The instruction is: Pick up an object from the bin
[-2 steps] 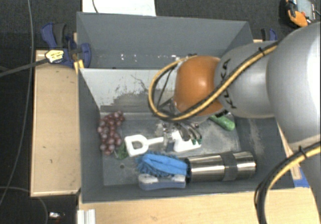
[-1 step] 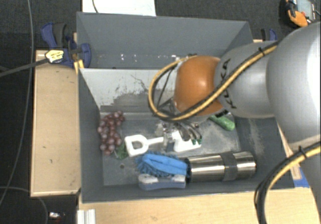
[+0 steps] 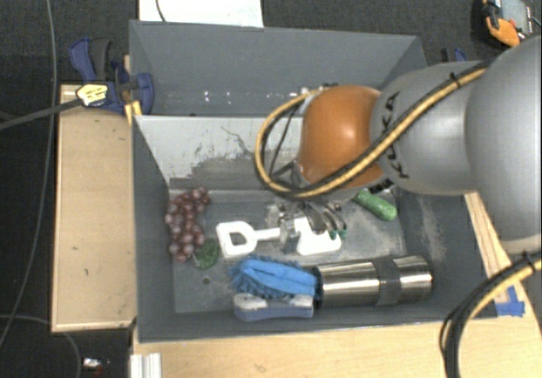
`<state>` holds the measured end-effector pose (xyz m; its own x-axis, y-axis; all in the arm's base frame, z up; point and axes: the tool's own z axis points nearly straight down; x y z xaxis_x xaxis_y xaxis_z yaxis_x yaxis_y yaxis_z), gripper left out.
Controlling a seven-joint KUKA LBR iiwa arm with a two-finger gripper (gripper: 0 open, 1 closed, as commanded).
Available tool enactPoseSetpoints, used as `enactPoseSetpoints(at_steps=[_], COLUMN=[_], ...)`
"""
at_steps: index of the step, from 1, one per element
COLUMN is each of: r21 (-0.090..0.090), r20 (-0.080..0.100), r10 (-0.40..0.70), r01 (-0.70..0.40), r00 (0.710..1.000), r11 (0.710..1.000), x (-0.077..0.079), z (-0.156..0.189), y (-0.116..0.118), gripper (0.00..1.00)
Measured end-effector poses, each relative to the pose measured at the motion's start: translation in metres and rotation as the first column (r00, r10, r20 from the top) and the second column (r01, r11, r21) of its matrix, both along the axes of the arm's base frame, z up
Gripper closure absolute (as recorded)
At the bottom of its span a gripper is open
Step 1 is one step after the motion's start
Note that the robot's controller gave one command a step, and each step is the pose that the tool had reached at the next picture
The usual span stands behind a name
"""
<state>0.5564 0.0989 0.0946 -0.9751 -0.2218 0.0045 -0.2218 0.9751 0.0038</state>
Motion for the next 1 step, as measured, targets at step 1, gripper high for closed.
enactPoseSetpoints(at_steps=[1], r21=[0.001], r20=[0.002], r10=[-0.001], r01=[0.001], r00=[1.000], r11=[1.000], x=[0.0008], z=[0.0505], y=[0.0001], gripper=[1.00])
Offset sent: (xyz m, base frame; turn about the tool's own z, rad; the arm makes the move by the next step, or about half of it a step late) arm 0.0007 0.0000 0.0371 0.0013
